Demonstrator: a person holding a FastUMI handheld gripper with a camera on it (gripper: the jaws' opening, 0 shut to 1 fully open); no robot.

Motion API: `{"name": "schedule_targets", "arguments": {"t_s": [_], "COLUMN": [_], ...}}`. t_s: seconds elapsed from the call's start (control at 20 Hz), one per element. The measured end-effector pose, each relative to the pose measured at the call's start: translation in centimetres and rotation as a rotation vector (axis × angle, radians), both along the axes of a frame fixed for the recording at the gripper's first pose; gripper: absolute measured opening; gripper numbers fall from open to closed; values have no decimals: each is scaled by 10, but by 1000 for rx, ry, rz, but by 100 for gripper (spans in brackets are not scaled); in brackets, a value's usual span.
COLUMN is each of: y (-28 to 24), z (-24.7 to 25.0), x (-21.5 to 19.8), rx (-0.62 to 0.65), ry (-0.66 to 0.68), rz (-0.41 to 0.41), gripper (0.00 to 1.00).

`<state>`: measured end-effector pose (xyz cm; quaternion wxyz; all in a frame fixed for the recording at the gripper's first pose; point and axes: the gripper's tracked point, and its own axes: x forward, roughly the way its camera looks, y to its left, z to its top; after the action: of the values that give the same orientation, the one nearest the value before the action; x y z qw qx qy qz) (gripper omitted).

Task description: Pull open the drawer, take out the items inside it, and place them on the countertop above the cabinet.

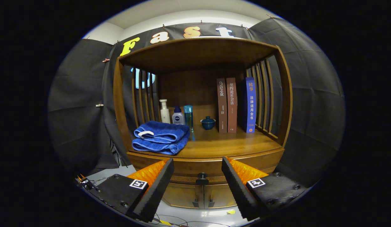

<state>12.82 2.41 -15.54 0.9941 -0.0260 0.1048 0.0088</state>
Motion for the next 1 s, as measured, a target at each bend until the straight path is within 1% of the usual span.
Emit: {"name": "schedule_targets", "arguments": {"t_s": [0.25,0.4,0.55,0.7,0.8,0.95,1.0], "y": [-3,-5,-3,-8,-10,-19,-20], "z": [-47,-72,-109,-127,-132,-141,-138], "x": [30,39,54,62,66,66,63], "rx": [21,5,-5,-4,-5,-14,-7], "ry": [73,118,196,221,218,238,237], "rz": [-18,-24,-29,-50,-61,-89,-98], "gripper": [99,99,100,99,95,69,66]}}
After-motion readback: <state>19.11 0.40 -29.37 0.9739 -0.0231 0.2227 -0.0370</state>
